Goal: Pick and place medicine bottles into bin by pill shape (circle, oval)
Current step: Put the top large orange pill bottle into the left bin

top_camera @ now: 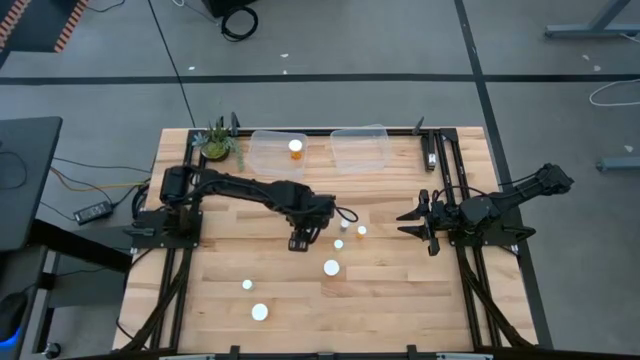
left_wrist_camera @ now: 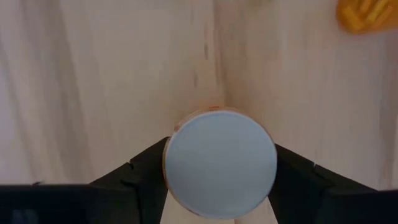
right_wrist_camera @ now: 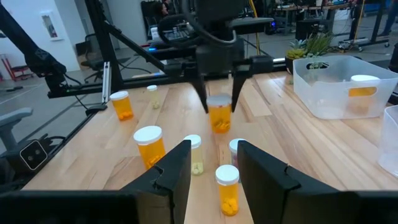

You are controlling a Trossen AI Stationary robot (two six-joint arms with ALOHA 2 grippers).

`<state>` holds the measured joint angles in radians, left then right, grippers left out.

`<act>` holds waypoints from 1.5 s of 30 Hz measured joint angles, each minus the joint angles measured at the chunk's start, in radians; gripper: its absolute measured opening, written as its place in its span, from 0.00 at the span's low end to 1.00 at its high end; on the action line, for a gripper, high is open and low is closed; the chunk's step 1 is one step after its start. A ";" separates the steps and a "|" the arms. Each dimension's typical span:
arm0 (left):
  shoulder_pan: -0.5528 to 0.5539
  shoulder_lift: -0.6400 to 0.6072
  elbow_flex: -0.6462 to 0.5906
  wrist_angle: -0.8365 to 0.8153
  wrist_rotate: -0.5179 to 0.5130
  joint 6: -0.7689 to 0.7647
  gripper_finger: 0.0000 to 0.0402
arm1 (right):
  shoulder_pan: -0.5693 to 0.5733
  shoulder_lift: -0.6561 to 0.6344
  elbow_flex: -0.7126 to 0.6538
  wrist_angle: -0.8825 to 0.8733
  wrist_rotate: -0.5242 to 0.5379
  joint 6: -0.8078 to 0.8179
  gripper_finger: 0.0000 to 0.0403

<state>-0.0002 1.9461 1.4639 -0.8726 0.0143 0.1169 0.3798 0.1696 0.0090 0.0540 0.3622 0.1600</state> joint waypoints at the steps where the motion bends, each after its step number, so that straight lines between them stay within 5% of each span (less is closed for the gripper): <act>1: 0.009 0.000 0.012 -0.035 -0.001 0.000 0.56 | 0.000 0.000 0.000 0.000 0.000 0.000 0.34; 20: 0.264 0.000 0.048 -0.435 -0.022 0.000 0.55 | 0.000 0.000 0.000 0.000 0.000 0.000 0.34; 45: 0.488 -0.156 0.049 -0.395 -0.055 0.063 0.55 | 0.000 0.000 0.000 0.000 0.000 0.000 0.34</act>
<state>0.4882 1.7905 1.5131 -1.2681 -0.0410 0.1799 0.3801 0.1695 0.0090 0.0544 0.3622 0.1600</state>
